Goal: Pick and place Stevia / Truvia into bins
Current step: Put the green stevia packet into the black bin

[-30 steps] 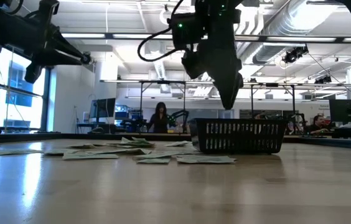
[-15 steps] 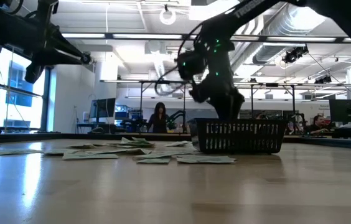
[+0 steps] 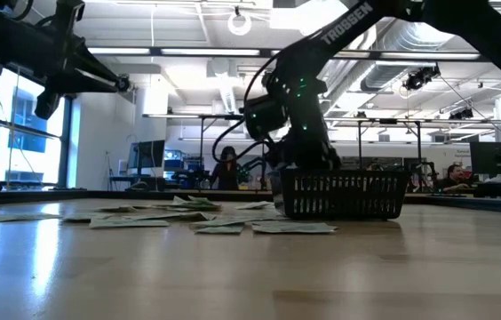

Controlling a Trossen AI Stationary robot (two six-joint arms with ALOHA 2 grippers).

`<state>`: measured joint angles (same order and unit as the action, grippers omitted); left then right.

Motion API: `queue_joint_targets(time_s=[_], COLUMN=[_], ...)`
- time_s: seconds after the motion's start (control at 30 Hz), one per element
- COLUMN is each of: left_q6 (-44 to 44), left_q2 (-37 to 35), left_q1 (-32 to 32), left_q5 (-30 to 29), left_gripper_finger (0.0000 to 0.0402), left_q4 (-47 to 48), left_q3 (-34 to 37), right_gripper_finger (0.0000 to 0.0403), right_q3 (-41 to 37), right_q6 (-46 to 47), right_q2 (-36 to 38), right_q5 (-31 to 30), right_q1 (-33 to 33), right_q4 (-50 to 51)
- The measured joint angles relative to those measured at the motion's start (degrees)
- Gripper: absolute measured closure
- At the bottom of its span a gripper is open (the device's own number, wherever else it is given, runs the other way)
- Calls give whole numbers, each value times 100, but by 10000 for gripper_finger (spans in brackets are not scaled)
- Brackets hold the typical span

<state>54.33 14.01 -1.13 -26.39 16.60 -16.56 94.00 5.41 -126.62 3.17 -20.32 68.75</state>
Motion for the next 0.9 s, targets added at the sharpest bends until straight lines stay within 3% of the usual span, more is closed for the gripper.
queue_joint_targets(time_s=[0.17, 0.27, 0.37, 0.6, 0.73, 0.9], left_q6=[0, 0, 0, -1, -2, -2], left_q2=[-1, 1, 0, 0, 1, 1], left_q1=[0, 0, 0, 0, 0, 0], left_q5=[-11, -15, -31, -132, -133, -133], left_gripper_finger=[291, 291, 291, 291, 291, 291], left_q4=[0, 0, 0, 0, -2, -8], left_q3=[0, 0, 0, 0, 0, 0], right_gripper_finger=[171, 195, 241, 391, 380, 400], right_q3=[3, 3, 2, 2, 2, 4], right_q6=[-62, -55, -46, 12, 274, 171], right_q2=[-3, -3, -3, 136, 518, 1146], right_q5=[-378, -375, -390, -181, -97, 822], right_q1=[-5, -82, -191, -319, -85, 488], right_q4=[-45, -82, -113, -68, 68, -63])
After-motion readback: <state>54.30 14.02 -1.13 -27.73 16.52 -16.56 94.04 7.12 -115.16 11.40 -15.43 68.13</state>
